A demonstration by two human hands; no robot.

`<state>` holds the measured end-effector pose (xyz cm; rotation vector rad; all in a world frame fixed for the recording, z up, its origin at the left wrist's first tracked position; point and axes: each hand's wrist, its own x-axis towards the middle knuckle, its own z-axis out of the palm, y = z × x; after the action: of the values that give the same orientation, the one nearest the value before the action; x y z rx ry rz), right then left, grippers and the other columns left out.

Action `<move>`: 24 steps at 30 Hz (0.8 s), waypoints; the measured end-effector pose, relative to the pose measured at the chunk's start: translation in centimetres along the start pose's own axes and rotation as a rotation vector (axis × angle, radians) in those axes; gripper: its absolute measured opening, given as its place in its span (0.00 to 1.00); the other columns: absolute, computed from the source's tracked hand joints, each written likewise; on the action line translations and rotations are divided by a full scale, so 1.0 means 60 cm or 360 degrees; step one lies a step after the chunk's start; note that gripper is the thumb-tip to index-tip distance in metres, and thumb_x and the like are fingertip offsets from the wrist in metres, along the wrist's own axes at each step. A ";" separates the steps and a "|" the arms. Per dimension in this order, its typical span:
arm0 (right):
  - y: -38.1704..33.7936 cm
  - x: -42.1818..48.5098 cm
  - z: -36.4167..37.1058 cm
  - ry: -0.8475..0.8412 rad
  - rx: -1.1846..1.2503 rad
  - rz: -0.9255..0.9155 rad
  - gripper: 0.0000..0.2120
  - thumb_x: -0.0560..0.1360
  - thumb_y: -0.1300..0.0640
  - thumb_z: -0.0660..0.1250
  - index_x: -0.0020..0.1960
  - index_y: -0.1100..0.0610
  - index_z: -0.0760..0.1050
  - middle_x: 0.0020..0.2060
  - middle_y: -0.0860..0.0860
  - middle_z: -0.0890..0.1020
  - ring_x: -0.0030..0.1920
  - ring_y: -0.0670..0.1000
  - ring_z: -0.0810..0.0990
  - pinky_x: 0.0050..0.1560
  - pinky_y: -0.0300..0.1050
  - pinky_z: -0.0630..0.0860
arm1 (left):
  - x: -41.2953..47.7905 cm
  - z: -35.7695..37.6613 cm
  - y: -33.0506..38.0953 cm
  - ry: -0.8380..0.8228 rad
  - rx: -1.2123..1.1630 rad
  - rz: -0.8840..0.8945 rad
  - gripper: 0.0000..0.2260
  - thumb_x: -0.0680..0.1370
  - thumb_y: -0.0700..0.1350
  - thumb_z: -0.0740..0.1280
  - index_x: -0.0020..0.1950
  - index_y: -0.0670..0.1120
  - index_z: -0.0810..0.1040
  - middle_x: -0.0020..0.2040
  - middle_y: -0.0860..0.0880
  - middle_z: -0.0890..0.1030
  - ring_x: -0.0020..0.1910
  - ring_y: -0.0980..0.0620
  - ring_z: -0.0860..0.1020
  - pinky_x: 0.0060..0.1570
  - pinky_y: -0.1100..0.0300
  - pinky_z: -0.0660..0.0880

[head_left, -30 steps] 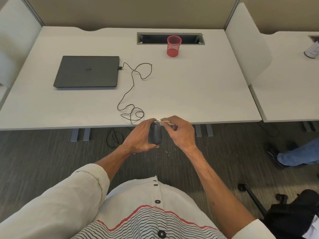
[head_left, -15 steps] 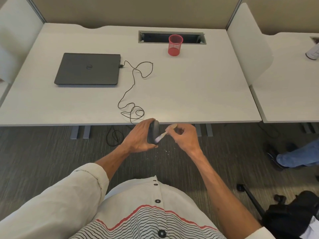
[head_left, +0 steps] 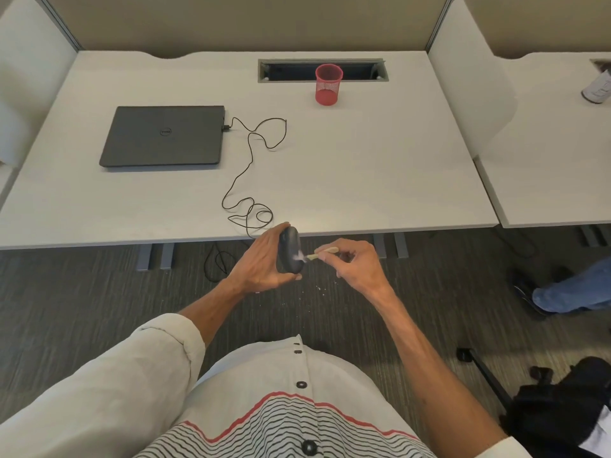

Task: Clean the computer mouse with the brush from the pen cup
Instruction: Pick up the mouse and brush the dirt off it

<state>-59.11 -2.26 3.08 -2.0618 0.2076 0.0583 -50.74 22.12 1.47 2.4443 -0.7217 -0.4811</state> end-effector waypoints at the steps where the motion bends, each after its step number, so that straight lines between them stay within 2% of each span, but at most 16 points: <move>1: 0.005 -0.002 -0.007 -0.0064 -0.0017 0.0000 0.05 0.80 0.49 0.78 0.54 0.46 0.91 0.39 0.36 0.87 0.41 0.60 0.82 0.42 0.64 0.82 | -0.001 0.000 0.000 -0.0005 -0.0003 -0.0007 0.57 0.70 0.66 0.82 0.87 0.45 0.54 0.83 0.45 0.67 0.79 0.47 0.71 0.82 0.49 0.69; 3: 0.014 -0.004 -0.018 -0.0078 -0.0014 0.0000 0.04 0.81 0.50 0.78 0.53 0.47 0.91 0.37 0.35 0.87 0.40 0.59 0.82 0.42 0.64 0.81 | -0.003 0.000 0.001 -0.0014 -0.0010 -0.0032 0.57 0.70 0.67 0.82 0.87 0.46 0.54 0.83 0.45 0.67 0.78 0.47 0.71 0.80 0.48 0.70; 7: 0.015 0.005 -0.026 0.0195 0.0174 0.0039 0.08 0.80 0.48 0.78 0.58 0.46 0.90 0.41 0.49 0.89 0.38 0.63 0.82 0.39 0.60 0.80 | -0.002 0.001 0.004 -0.0020 -0.0020 -0.0029 0.57 0.70 0.65 0.83 0.87 0.47 0.54 0.82 0.46 0.68 0.77 0.47 0.72 0.80 0.45 0.71; 9: 0.010 0.014 -0.019 0.0241 0.0202 0.0028 0.11 0.80 0.46 0.78 0.62 0.44 0.89 0.45 0.48 0.89 0.38 0.61 0.83 0.40 0.56 0.83 | -0.001 0.001 0.007 -0.0020 -0.0023 -0.0039 0.57 0.70 0.66 0.82 0.87 0.48 0.53 0.83 0.46 0.67 0.78 0.47 0.72 0.80 0.45 0.71; 12: 0.003 0.024 -0.006 0.0166 0.0244 0.0017 0.12 0.80 0.44 0.77 0.63 0.42 0.88 0.48 0.46 0.90 0.37 0.58 0.84 0.42 0.55 0.85 | 0.001 0.002 0.011 -0.0017 -0.0035 -0.0042 0.59 0.70 0.67 0.82 0.88 0.47 0.52 0.84 0.46 0.66 0.78 0.46 0.73 0.80 0.46 0.71; 15: 0.009 0.023 -0.007 0.0068 0.0175 0.0016 0.09 0.80 0.44 0.78 0.60 0.41 0.89 0.43 0.45 0.89 0.37 0.58 0.84 0.42 0.56 0.84 | 0.003 0.001 0.011 -0.0017 -0.0060 -0.0062 0.60 0.70 0.67 0.82 0.88 0.47 0.50 0.85 0.46 0.65 0.79 0.45 0.72 0.81 0.44 0.70; 17: 0.019 0.018 -0.014 -0.0017 0.0158 -0.0003 0.06 0.80 0.46 0.78 0.56 0.41 0.90 0.40 0.44 0.88 0.37 0.57 0.82 0.38 0.51 0.80 | 0.002 -0.001 0.008 -0.0032 -0.0076 -0.0079 0.61 0.69 0.69 0.80 0.89 0.47 0.48 0.87 0.45 0.62 0.81 0.45 0.71 0.83 0.43 0.69; 20: 0.034 0.011 -0.029 -0.0148 0.0163 -0.0014 0.04 0.81 0.48 0.78 0.54 0.44 0.91 0.38 0.44 0.88 0.33 0.48 0.79 0.36 0.44 0.77 | -0.002 -0.001 0.005 -0.0047 -0.0126 -0.0091 0.63 0.70 0.70 0.79 0.90 0.48 0.44 0.89 0.45 0.58 0.84 0.44 0.68 0.84 0.43 0.67; 24: 0.041 0.010 -0.031 0.0002 0.0287 0.0039 0.05 0.81 0.49 0.78 0.54 0.46 0.91 0.37 0.45 0.88 0.32 0.45 0.78 0.35 0.37 0.76 | -0.001 -0.002 0.006 -0.0055 -0.0150 -0.0096 0.63 0.72 0.65 0.81 0.90 0.49 0.41 0.89 0.46 0.55 0.83 0.44 0.69 0.83 0.41 0.68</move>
<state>-59.05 -5.08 1.78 -1.8800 0.2305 0.0512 -50.87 21.95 1.76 2.3802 -0.6261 -0.5695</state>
